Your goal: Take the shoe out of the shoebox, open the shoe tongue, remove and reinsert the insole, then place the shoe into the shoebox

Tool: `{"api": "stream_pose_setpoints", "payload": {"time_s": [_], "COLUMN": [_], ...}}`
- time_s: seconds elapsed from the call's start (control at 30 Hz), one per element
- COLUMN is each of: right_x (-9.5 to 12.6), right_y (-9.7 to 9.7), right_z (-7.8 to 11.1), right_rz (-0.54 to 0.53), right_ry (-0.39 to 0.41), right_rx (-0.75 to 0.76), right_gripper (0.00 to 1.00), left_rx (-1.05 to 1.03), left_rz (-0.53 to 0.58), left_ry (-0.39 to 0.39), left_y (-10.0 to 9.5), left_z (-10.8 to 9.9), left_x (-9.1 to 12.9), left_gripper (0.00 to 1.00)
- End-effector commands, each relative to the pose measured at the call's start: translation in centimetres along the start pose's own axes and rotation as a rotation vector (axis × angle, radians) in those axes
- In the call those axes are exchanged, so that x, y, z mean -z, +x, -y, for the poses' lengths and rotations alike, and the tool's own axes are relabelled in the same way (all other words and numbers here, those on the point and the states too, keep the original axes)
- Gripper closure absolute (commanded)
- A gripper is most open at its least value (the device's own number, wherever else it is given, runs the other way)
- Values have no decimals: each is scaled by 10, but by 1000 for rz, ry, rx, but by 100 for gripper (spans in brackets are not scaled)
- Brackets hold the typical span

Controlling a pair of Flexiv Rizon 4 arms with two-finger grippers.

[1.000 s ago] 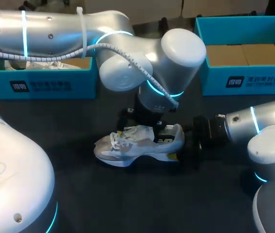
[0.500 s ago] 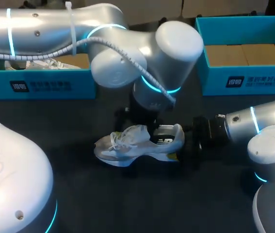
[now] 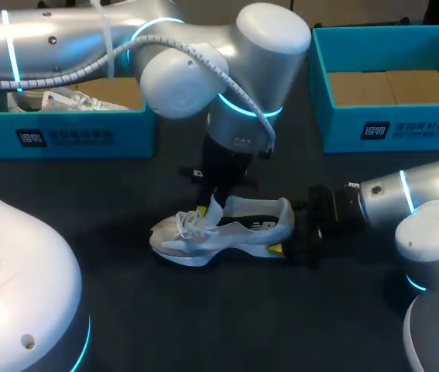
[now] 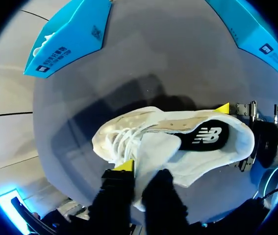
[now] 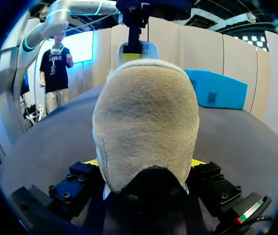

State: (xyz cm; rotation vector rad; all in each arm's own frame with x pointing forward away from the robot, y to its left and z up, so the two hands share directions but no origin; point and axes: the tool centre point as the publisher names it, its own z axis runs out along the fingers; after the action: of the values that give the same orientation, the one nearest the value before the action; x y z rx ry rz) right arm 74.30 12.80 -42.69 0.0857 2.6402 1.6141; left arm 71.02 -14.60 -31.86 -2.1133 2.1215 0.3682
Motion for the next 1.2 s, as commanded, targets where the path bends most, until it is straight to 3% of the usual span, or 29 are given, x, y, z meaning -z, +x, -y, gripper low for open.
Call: {"api": "stream_pose_setpoints", "payload": {"time_s": [0.03,0.33,0.7,0.77,0.83,0.87,0.97,1.13,1.2], "right_x": [-6,-6,-6,-6,-6,-6,-6,-6,-6], "right_y": [1,1,1,1,1,1,1,1,1], "right_z": [4,4,4,4,4,4,4,4,4], "right_rz": [3,3,3,3,3,3,3,3,3], "right_ry": [2,2,2,2,2,2,2,2,2], "right_rx": [0,0,0,0,0,0,0,0,0], "right_gripper": [100,100,100,100,100,100,100,100,100], "left_rx": [12,39,85,91,97,99,111,138,146], "left_rz": [-36,-47,15,29,43,45,49,55,57], "left_ry": [-18,-47,-74,-73,-77,-83,-105,-127,-131], "left_y": [-17,-39,-57,-58,-60,-61,-66,-76,-79], "left_z": [1,4,7,5,4,4,4,5,6], "left_x": [1,-7,-40,-46,-52,-54,-60,-68,-69], "left_gripper": [100,100,99,89,59,54,49,33,32]}}
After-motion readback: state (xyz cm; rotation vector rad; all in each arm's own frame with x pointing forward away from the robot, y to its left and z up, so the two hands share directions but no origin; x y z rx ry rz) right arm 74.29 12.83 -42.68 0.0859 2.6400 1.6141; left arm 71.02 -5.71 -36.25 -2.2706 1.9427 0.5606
